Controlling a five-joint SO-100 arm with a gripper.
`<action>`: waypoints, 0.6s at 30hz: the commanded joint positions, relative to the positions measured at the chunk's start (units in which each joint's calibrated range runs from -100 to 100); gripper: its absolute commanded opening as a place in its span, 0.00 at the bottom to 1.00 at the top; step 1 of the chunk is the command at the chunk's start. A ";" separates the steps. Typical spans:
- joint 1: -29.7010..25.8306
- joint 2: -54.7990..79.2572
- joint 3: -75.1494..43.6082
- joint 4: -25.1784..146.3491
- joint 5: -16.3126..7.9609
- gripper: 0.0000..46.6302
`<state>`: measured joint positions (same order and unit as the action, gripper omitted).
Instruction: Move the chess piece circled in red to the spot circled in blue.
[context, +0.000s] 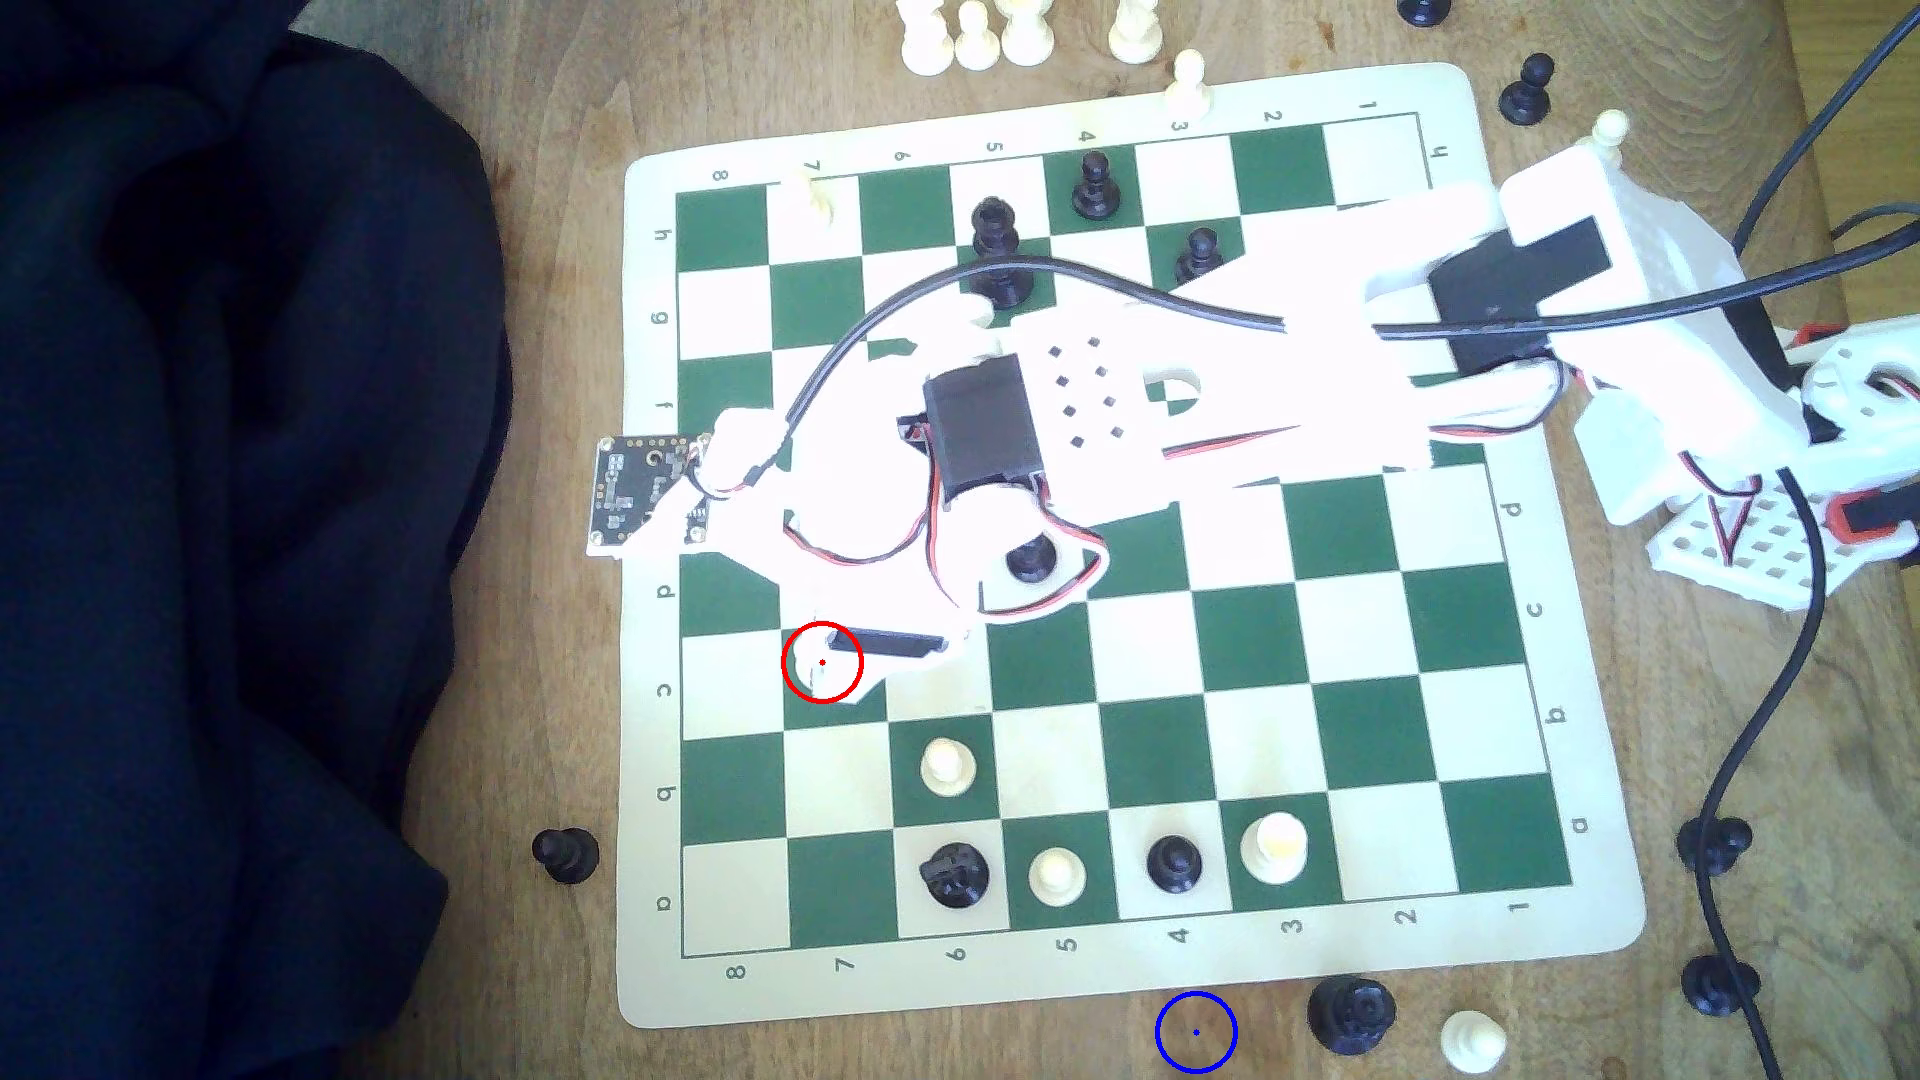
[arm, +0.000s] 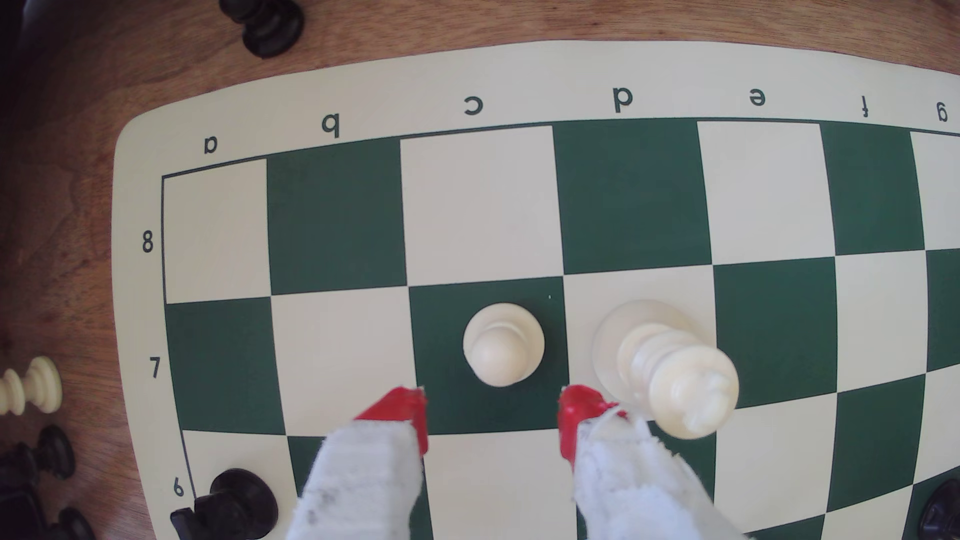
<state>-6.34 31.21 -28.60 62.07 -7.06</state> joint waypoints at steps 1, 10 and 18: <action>0.05 -0.82 -6.12 -1.38 -0.05 0.29; 0.67 1.90 -8.30 -2.86 -0.05 0.29; 0.91 3.51 -8.30 -4.09 -0.05 0.26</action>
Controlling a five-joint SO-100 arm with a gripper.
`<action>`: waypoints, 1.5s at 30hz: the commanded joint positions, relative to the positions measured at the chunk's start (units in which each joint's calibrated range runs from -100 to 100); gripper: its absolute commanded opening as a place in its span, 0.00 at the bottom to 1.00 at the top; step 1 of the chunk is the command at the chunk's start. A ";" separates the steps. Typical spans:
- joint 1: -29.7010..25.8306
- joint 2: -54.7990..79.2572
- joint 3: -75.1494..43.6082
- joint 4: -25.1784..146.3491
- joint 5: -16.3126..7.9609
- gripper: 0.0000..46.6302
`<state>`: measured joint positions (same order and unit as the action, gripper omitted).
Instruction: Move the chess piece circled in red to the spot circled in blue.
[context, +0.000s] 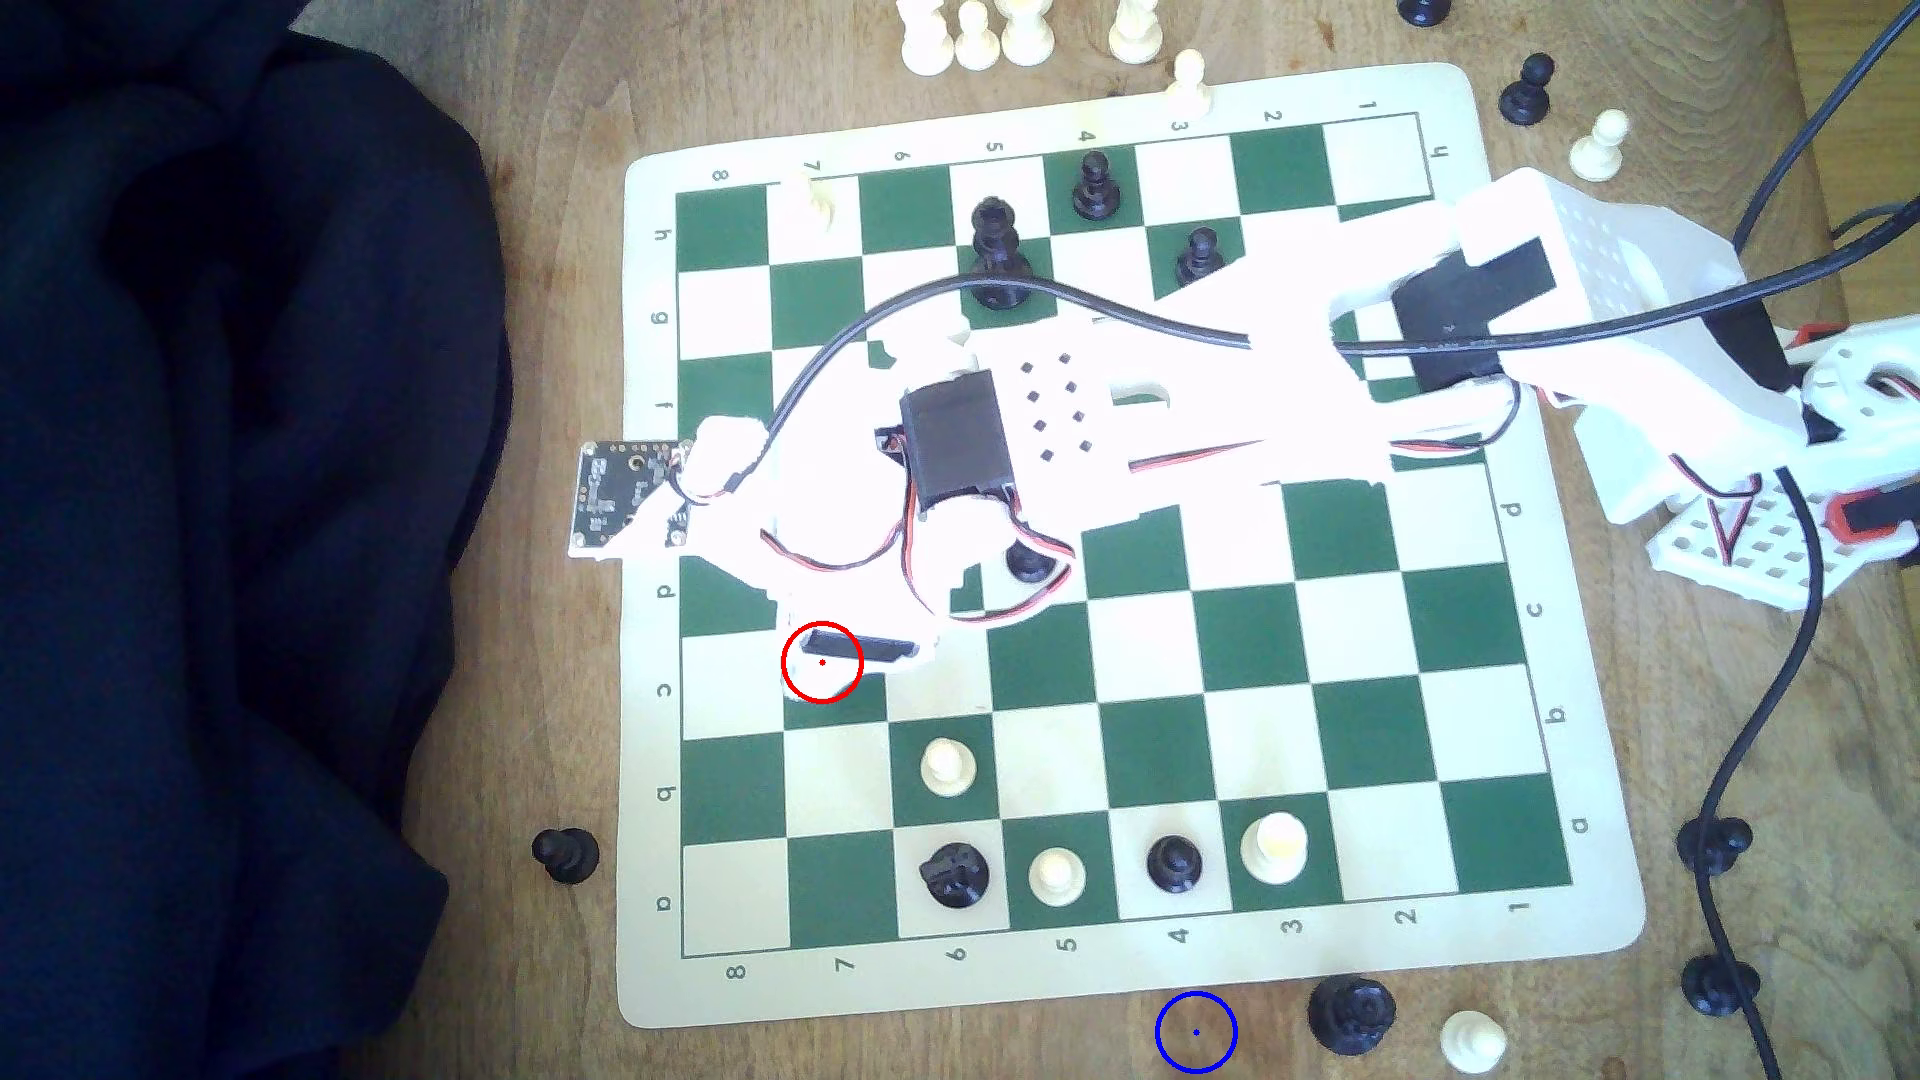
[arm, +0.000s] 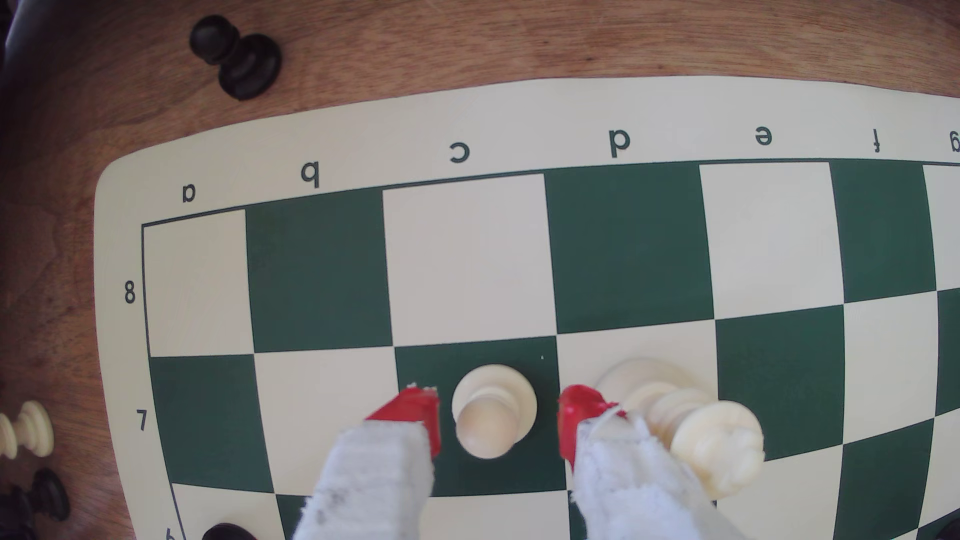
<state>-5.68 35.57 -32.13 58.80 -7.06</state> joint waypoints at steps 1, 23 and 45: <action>0.24 -0.59 -4.77 -0.90 -0.05 0.26; 0.01 -0.76 -4.32 -0.08 -0.10 0.08; -2.96 -10.36 -4.14 2.70 -1.61 0.02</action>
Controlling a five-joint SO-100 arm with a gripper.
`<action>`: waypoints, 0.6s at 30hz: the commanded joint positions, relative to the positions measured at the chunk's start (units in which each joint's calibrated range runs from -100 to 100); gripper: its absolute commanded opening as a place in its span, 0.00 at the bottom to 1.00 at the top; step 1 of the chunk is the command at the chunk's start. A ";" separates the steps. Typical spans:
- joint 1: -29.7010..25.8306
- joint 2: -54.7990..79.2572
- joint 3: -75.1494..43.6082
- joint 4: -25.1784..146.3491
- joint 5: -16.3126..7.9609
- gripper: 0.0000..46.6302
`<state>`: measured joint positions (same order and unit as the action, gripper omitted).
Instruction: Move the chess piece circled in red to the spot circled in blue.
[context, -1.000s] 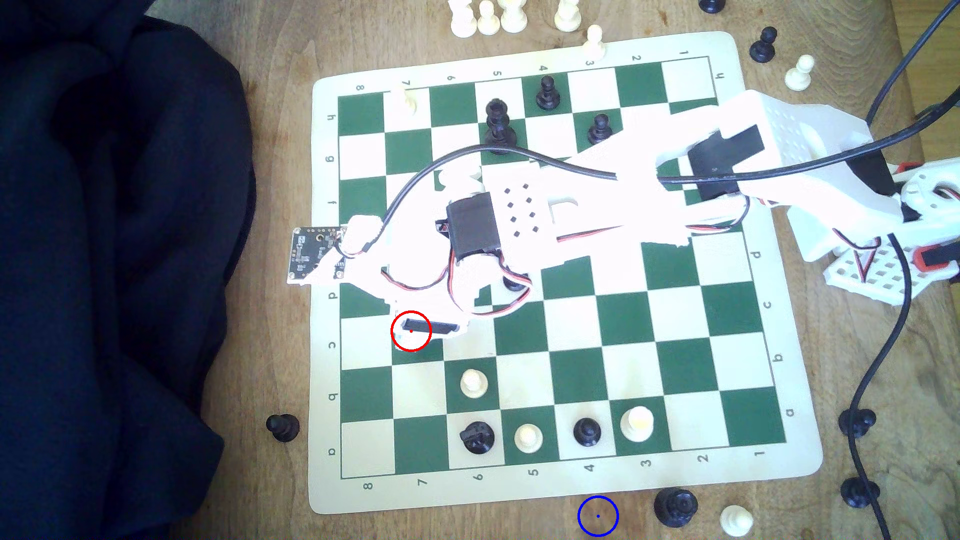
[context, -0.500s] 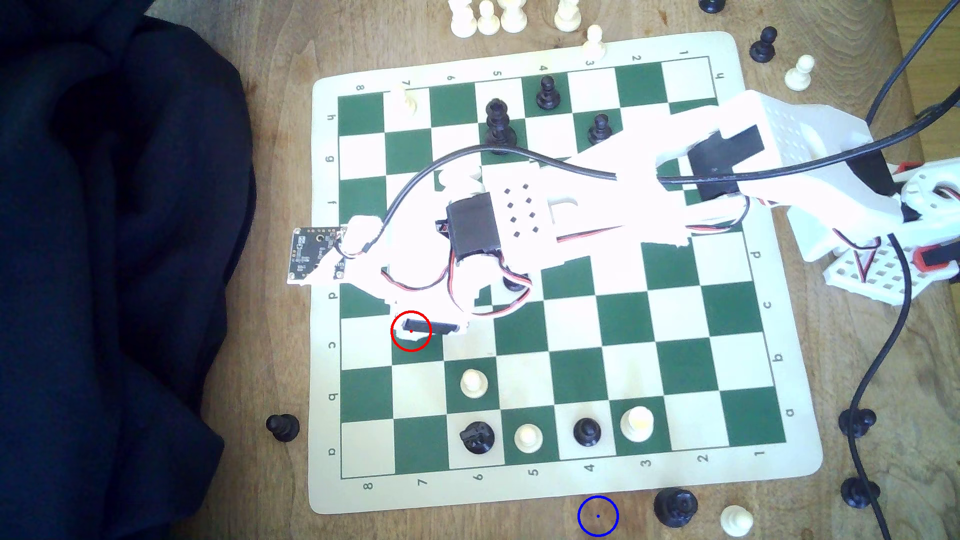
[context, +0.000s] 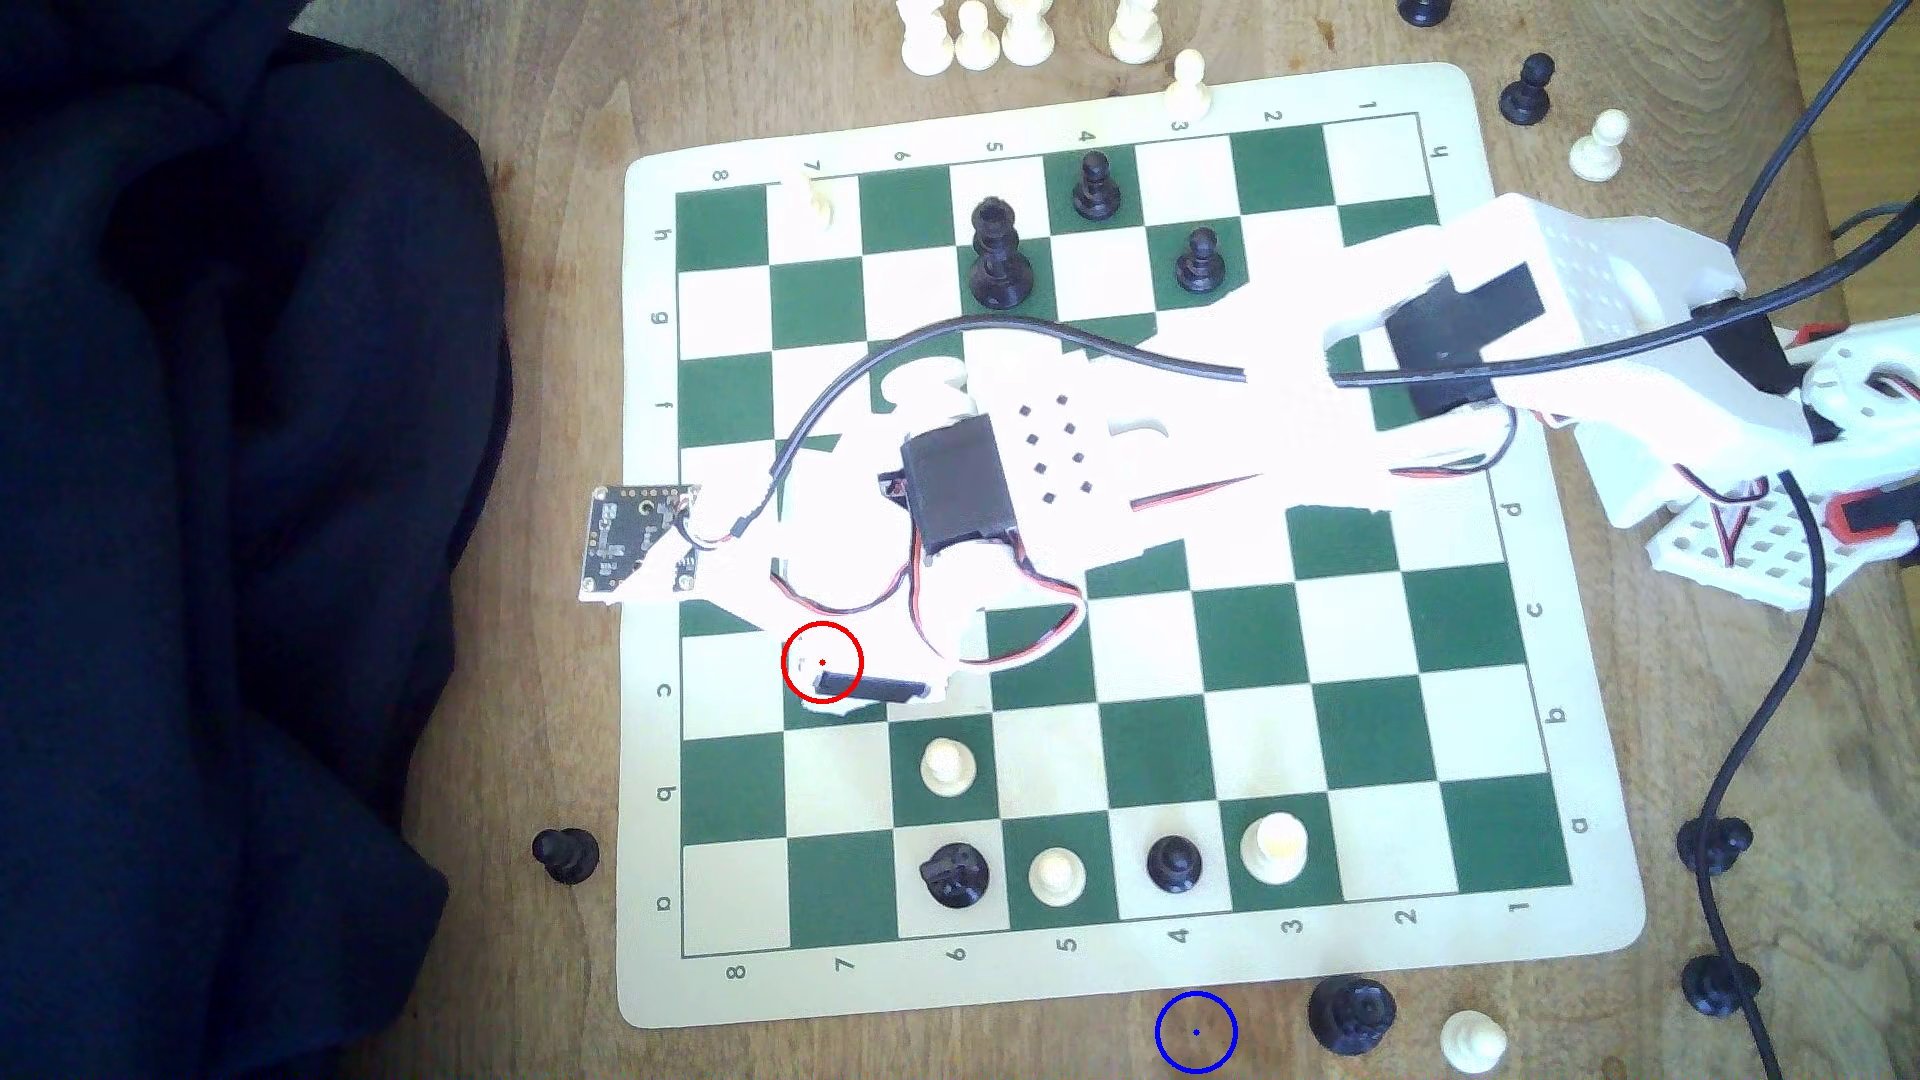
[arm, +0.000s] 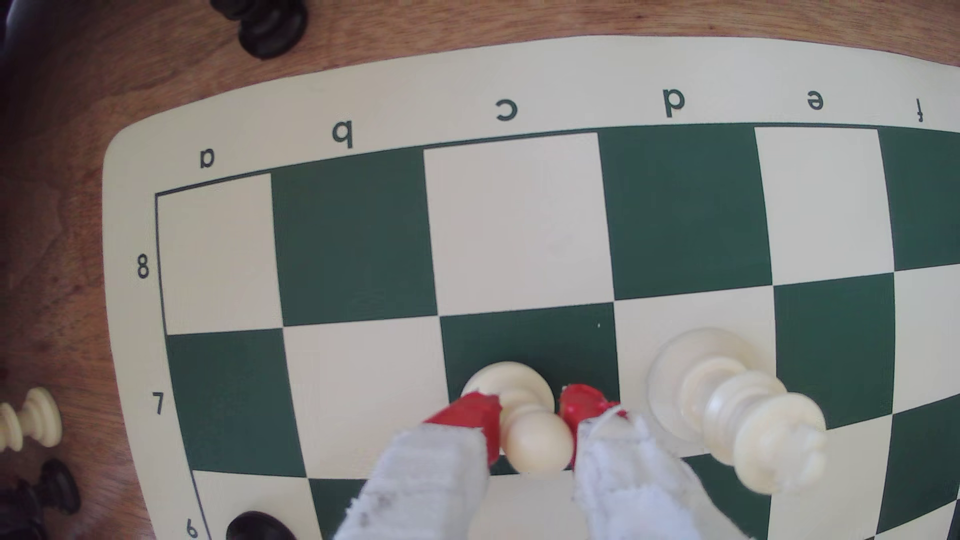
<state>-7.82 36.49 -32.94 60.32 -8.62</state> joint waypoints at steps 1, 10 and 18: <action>-0.90 -12.13 -3.32 1.60 -0.05 0.02; -8.18 -35.22 22.42 -0.20 1.27 0.03; -19.13 -51.68 46.45 -5.12 3.47 0.01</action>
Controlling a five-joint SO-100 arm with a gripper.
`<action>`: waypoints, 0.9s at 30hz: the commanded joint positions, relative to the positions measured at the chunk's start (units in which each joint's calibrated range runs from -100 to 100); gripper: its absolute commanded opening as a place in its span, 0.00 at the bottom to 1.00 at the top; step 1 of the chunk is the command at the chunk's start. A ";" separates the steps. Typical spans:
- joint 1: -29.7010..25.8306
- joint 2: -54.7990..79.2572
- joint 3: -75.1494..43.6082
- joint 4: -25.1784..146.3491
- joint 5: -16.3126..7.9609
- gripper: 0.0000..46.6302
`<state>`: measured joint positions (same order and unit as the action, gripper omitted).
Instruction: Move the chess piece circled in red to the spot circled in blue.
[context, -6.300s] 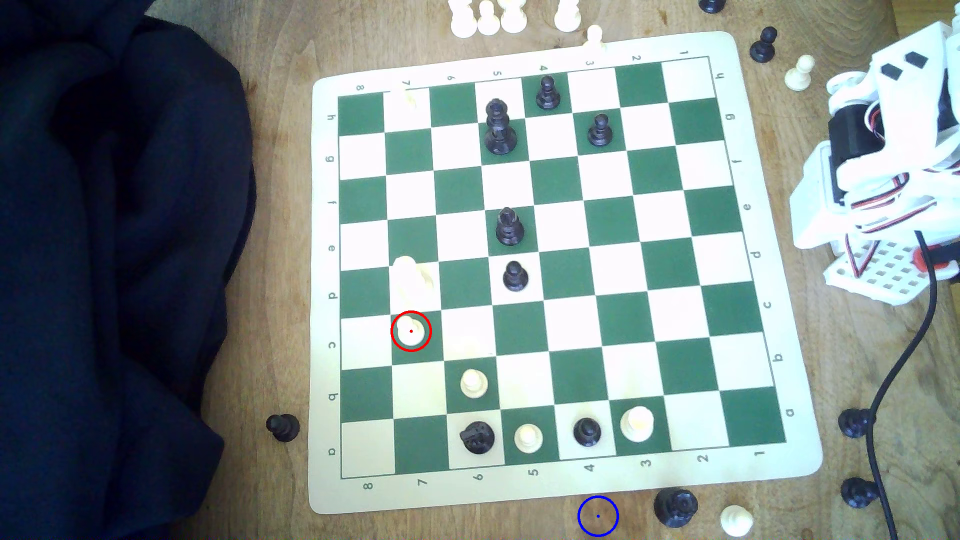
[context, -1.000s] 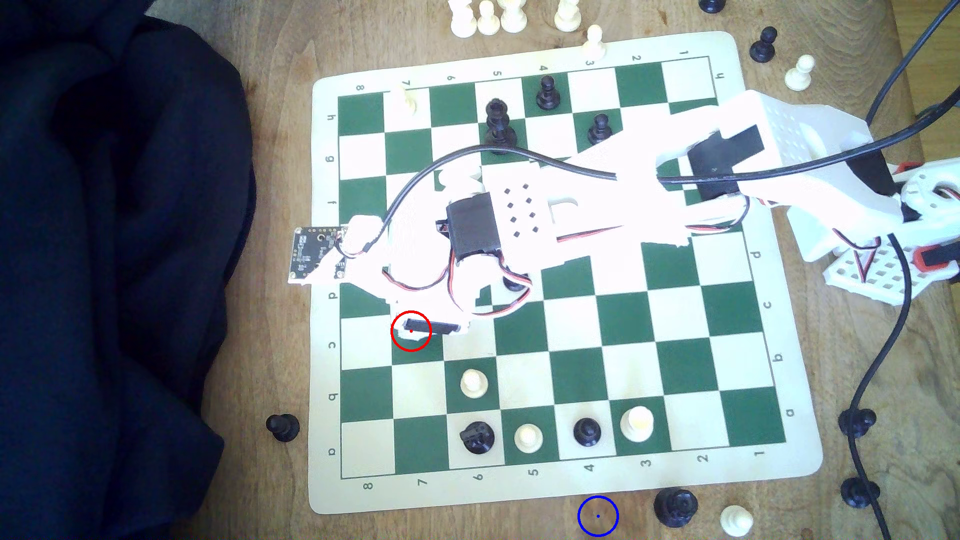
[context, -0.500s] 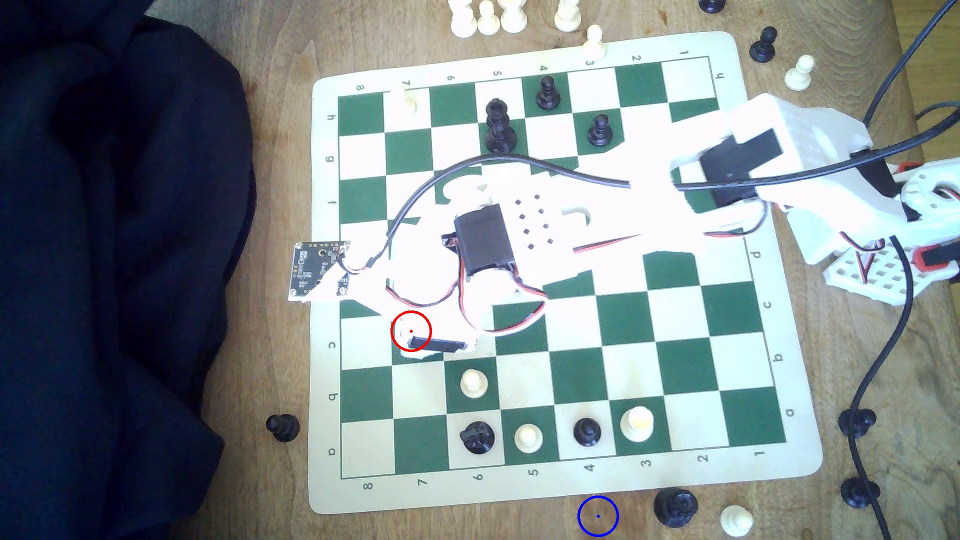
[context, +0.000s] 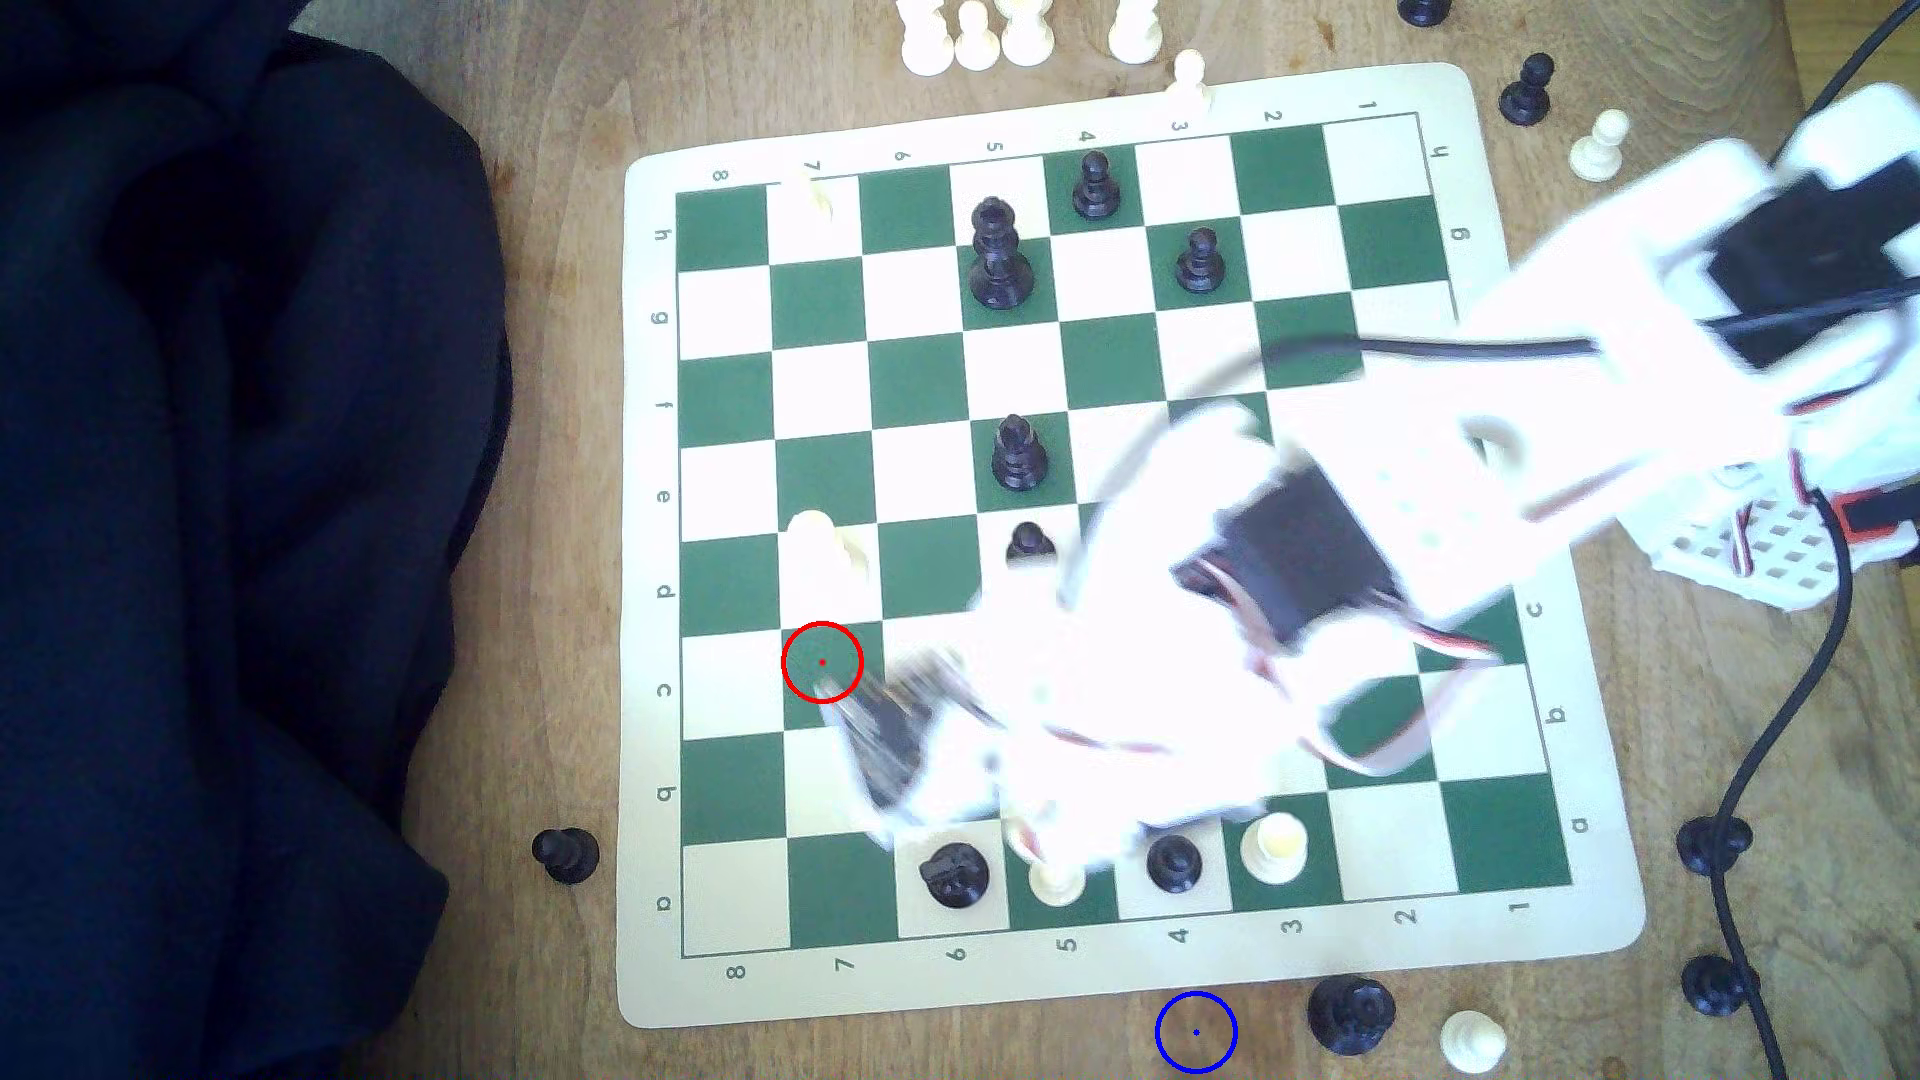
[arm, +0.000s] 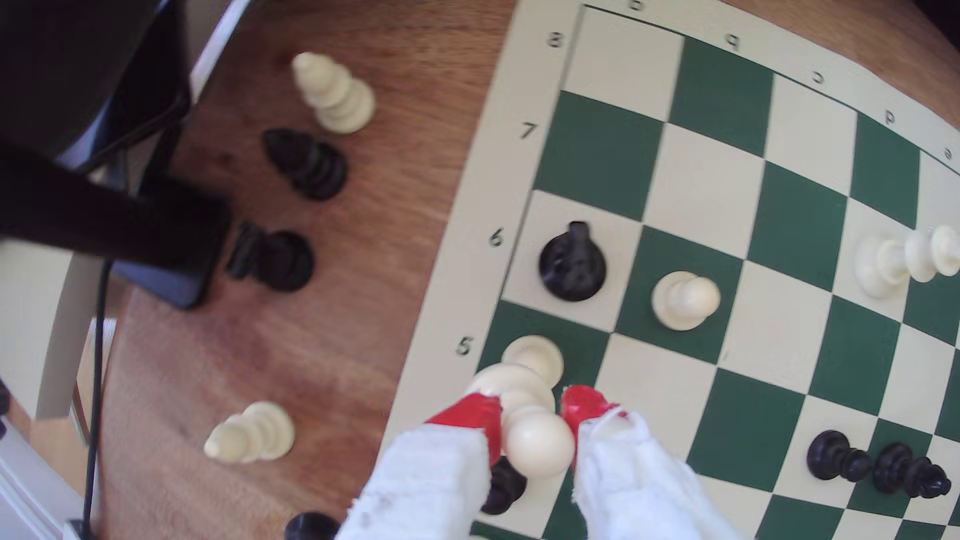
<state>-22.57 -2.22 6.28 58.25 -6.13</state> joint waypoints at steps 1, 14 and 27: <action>-6.80 -13.74 8.95 -3.13 1.17 0.01; -11.97 -2.45 10.94 -10.91 1.51 0.02; -10.48 10.45 -0.21 -10.09 2.83 0.03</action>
<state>-33.78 8.17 12.61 48.29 -3.44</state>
